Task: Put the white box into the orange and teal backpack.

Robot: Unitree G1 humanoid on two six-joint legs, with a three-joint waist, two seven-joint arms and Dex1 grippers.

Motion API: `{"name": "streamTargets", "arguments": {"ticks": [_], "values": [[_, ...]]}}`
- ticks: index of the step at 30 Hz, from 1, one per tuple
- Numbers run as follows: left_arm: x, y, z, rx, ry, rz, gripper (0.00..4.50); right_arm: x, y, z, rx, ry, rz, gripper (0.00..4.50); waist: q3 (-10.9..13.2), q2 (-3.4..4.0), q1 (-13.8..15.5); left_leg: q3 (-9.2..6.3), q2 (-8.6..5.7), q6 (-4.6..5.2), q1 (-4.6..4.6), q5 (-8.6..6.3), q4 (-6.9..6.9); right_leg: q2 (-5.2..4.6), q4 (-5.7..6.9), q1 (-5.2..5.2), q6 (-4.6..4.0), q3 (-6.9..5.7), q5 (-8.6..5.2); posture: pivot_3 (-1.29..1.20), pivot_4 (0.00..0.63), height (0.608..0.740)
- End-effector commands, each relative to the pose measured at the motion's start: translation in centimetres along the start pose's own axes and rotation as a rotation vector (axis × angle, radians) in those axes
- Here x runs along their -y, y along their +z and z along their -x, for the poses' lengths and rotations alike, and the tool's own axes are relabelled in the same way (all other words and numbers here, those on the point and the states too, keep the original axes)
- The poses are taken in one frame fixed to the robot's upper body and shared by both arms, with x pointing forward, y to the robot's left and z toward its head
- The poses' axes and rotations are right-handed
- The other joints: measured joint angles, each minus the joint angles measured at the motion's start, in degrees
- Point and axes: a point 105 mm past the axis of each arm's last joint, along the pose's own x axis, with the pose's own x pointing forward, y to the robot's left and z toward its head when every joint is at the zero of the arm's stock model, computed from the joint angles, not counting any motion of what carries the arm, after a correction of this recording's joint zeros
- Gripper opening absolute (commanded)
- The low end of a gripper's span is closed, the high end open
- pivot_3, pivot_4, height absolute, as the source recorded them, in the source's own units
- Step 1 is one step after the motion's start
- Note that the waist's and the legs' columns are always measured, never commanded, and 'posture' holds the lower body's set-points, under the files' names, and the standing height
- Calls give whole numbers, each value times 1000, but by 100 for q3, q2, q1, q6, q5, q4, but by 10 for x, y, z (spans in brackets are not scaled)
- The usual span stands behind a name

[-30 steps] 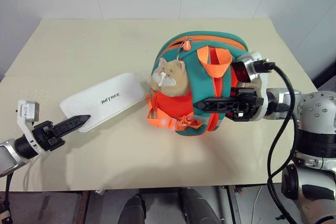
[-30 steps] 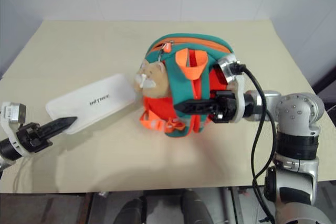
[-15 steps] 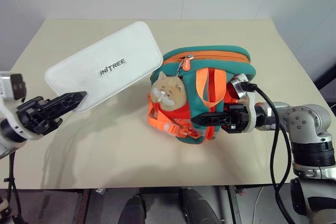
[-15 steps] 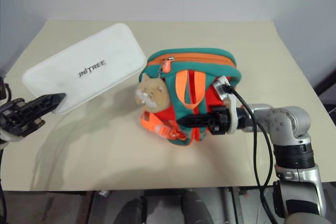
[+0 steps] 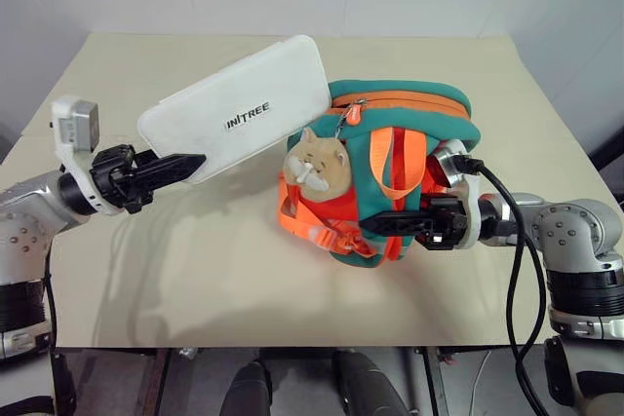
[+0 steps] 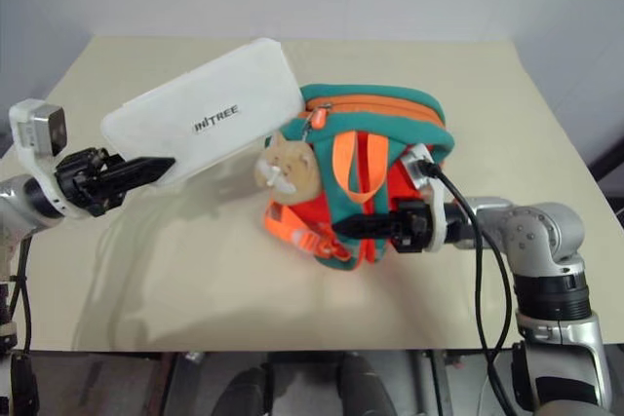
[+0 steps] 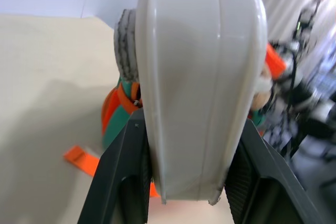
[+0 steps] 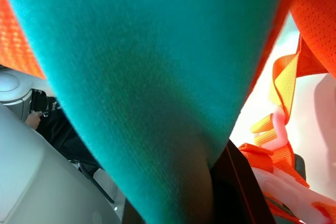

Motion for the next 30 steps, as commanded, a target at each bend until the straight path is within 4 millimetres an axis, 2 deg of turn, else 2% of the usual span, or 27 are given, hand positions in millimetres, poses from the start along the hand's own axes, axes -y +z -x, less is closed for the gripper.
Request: {"name": "streamTargets", "arguments": {"ticks": [1,9,18,20,25,30], "values": [[-2,-13,1,-179,-48,-126,1424,-8,3,1,3,18,31,16,0,1,-3,2,0,0,0,0,-1,0,0,0,0,1,0,0,150,740],[-11,-13,8,-310,-112,-254,1424,-8,2,0,15,16,31,16,0,0,0,2,0,3,-1,0,-1,0,0,0,0,0,0,0,150,740],[-45,9,16,-358,15,-429,1424,-12,3,1,5,34,35,16,0,0,-10,0,0,7,-2,2,1,1,6,-1,1,-2,-1,0,150,740],[-52,16,13,-344,46,-472,1424,-17,4,2,-7,55,36,16,0,1,-7,-1,0,7,-6,1,2,1,5,-3,2,-3,-1,0,150,740],[-49,15,3,-345,-29,-476,1424,-29,4,2,-45,98,42,16,0,0,4,-3,0,8,-10,1,3,0,6,-5,3,-5,-1,0,150,740],[-40,16,-24,-396,-195,-494,1424,-41,7,1,-81,144,54,16,1,1,68,-13,0,8,-17,1,19,0,11,-5,3,-14,-1,0,150,740]]}}
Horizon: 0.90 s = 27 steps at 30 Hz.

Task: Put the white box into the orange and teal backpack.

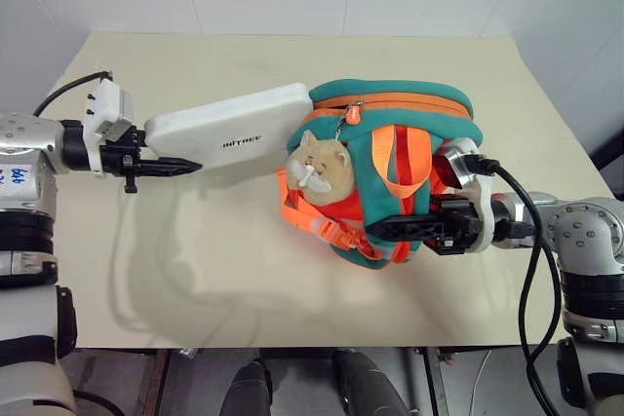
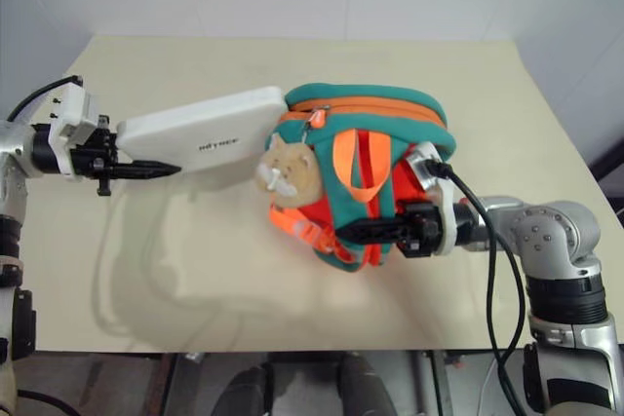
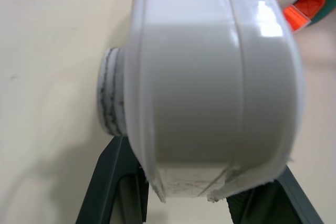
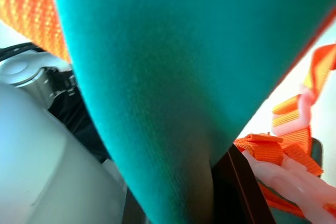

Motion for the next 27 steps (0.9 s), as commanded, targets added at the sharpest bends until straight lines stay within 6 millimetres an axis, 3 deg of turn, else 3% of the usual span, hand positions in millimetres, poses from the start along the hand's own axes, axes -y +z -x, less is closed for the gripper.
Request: {"name": "streamTargets", "arguments": {"ticks": [1,7,11,17,23,27], "values": [[0,23,-9,-33,-129,-90,1424,-19,7,-4,-38,74,56,16,0,0,44,-3,0,0,-6,0,9,0,3,-1,0,-4,0,0,150,740],[-8,36,-19,-164,-209,-132,1424,-21,9,-6,-58,86,64,16,2,3,76,-5,-2,4,-14,-2,16,2,3,-5,3,-4,0,0,150,740],[-13,46,-40,-214,-271,-173,1424,-21,10,-7,-61,86,68,16,3,4,87,-10,-3,5,-23,-3,22,1,2,-8,6,-8,-1,0,150,740],[-5,63,-92,-164,-407,-228,1424,-21,10,-12,-60,101,80,16,6,9,102,-24,-7,10,-49,-6,53,1,6,-11,11,-18,-4,0,150,740],[15,95,-152,-20,-539,-241,1424,-20,7,-20,-51,111,93,16,6,10,96,-35,-10,10,-73,-6,60,1,13,-29,16,-24,-3,0,150,740],[22,100,-172,5,-561,-250,1424,-21,5,-24,-37,111,104,16,8,14,106,-36,-11,12,-72,-4,59,3,18,-31,16,-24,-4,0,150,740]]}}
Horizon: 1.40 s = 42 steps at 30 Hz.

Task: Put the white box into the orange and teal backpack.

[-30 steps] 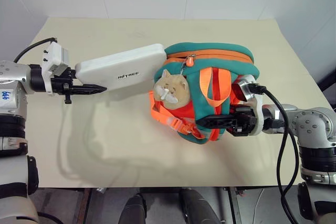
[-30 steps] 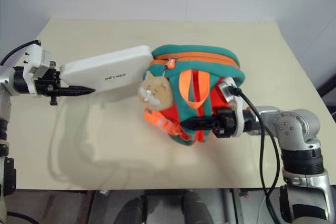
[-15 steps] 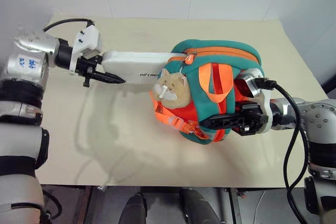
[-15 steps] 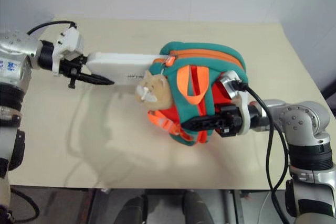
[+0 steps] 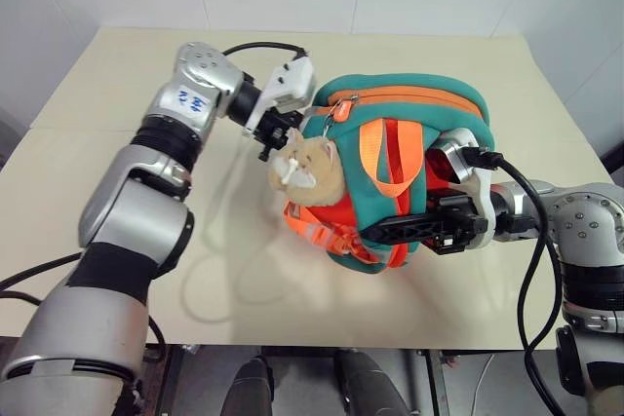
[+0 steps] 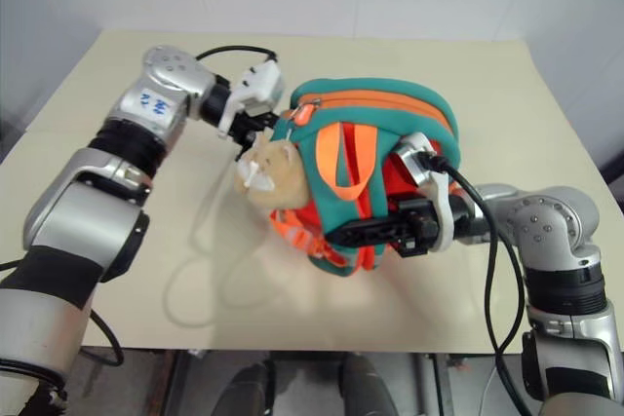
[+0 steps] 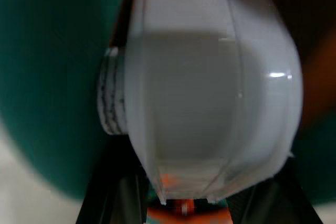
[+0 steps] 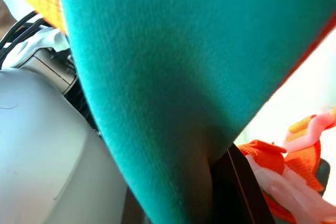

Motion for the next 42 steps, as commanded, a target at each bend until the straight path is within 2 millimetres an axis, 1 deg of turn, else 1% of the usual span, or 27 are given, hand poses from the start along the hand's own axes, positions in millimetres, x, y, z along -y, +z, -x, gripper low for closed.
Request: {"name": "streamTargets", "arguments": {"ticks": [1,2,3,8,10,11,13,16,20,22,24,28,31,33,36,42], "values": [[3,25,-10,43,-92,-91,1773,-10,0,-8,2,40,42,16,0,0,8,0,-1,0,-1,0,2,0,1,0,0,0,0,0,150,740],[2,25,-11,48,-86,-84,2145,-10,-1,-9,6,37,44,16,0,0,6,0,-2,0,-1,0,4,-1,2,0,0,0,0,0,150,740],[1,25,-12,52,-84,-78,2367,-10,-1,-9,9,35,46,16,0,0,1,0,-3,0,-1,0,5,-1,3,0,0,1,0,0,150,740],[1,19,-1,60,-52,-76,3768,-11,-2,-7,23,19,43,16,1,0,-9,-3,-3,8,3,7,5,1,17,0,0,1,0,0,150,740],[0,13,18,75,5,-70,4315,-11,-3,-4,27,3,39,16,1,1,-16,-3,-4,8,4,8,5,1,18,0,0,1,0,0,150,740],[2,8,30,67,29,-61,4488,-10,-3,-4,29,-2,38,16,1,1,-26,-3,-4,8,3,8,5,1,19,0,0,1,0,0,150,740],[4,-2,51,43,78,-50,4488,-9,-3,-3,31,-7,36,16,2,3,-61,-3,-3,8,5,9,5,1,21,0,0,2,0,0,150,740],[8,-10,75,20,139,-38,4488,-7,-3,-3,31,-8,31,16,2,3,-104,-10,-1,11,9,12,2,3,28,-1,0,0,0,0,150,740],[13,-11,98,29,197,-17,4488,-5,-5,-3,25,-6,24,16,2,4,-64,-13,-4,9,6,14,7,0,28,2,0,-2,1,0,150,740],[22,-10,118,50,236,1,4488,-4,-5,-3,25,-7,20,16,2,4,-33,-15,-5,8,5,14,8,-1,28,2,0,-3,1,0,150,740],[32,-4,127,85,238,7,4488,-3,-6,-3,24,-11,15,16,4,7,-66,-16,-1,8,3,14,4,0,27,0,0,-4,0,0,150,740],[61,21,123,194,124,46,4488,2,-8,-1,25,-27,2,16,5,9,-56,-23,4,8,4,14,-4,-1,30,0,-6,-11,-3,0,150,740],[77,35,115,245,55,41,4488,5,-9,0,28,-36,-2,16,5,9,-22,-24,3,6,3,15,5,-2,32,1,-6,-12,-3,0,150,740],[84,40,108,262,25,44,4488,6,-10,0,28,-38,-3,16,5,9,-15,-24,2,4,5,17,17,-1,40,4,-6,-15,-3,0,150,740],[94,40,90,262,-18,35,4488,9,-11,-1,29,-41,-5,16,5,10,-29,-24,1,6,18,18,24,-1,42,19,-6,-15,-1,0,150,740],[96,28,60,211,-50,18,4488,10,-12,-2,39,-46,1,16,5,10,-29,-19,1,6,46,18,22,3,39,40,-8,-12,1,0,150,740]]}}
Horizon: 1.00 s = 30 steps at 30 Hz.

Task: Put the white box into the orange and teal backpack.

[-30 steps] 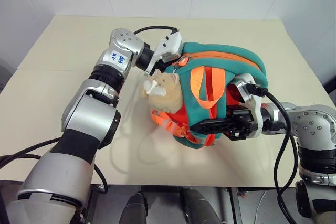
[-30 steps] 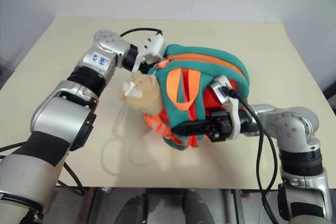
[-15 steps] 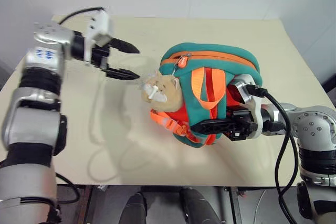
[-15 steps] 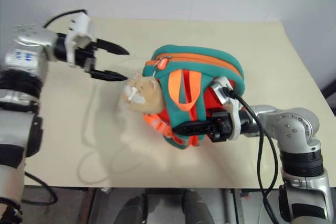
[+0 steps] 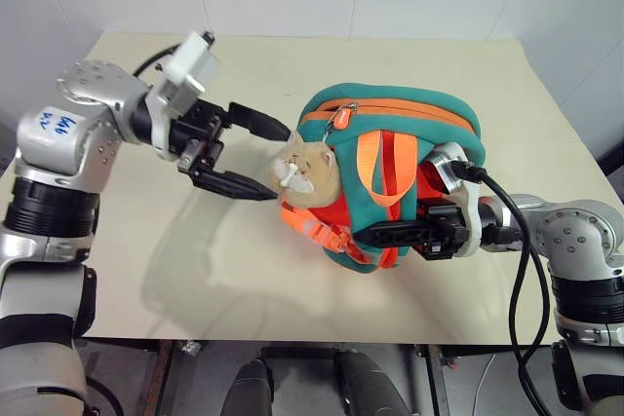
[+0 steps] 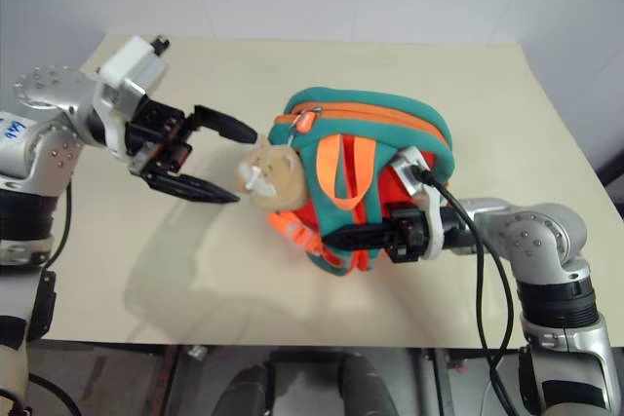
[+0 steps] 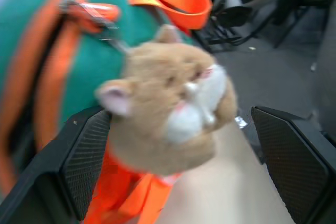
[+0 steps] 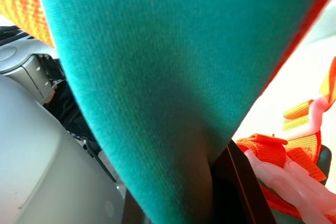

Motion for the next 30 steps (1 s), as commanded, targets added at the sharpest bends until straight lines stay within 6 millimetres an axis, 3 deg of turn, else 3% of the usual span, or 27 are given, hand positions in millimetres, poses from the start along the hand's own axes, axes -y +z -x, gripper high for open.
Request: {"name": "streamTargets", "arguments": {"ticks": [1,7,9,12,20,24,26,30], "values": [[5,-3,-13,-34,-50,-56,4488,-5,0,-3,4,28,20,16,0,0,9,0,0,0,2,0,-2,0,-1,2,0,0,0,0,150,740],[0,-9,-26,-42,-48,-85,4488,-5,-2,-4,12,26,22,16,0,0,10,1,-1,0,1,0,-4,-1,-7,4,0,1,0,0,150,740],[-10,-4,-27,-13,7,-132,4488,-5,-1,-4,17,22,25,16,0,0,16,1,-1,0,2,0,-7,-1,-7,3,0,1,0,0,150,740],[-13,2,-23,10,27,-151,3884,-5,-1,-4,21,18,27,16,0,0,20,1,-1,0,2,0,-6,-2,-7,4,1,1,0,0,150,740],[-16,12,-1,-5,79,-171,1554,-4,-1,-6,22,19,30,16,0,0,7,1,-1,0,4,0,-9,-2,-9,4,1,2,1,0,150,740],[-15,19,13,1,89,-141,610,-4,-1,-6,22,19,31,16,0,0,9,2,-1,0,5,0,-11,-1,-8,4,1,1,1,0,150,740],[-13,22,21,-7,86,-119,476,-4,-1,-6,22,19,31,16,0,0,-3,2,-1,0,4,0,-11,-2,-10,4,1,2,1,0,150,740],[-21,32,60,-32,191,-29,476,-4,-1,-5,20,15,29,16,1,0,-18,1,0,0,5,0,-16,1,-10,0,1,1,1,0,150,740]]}}
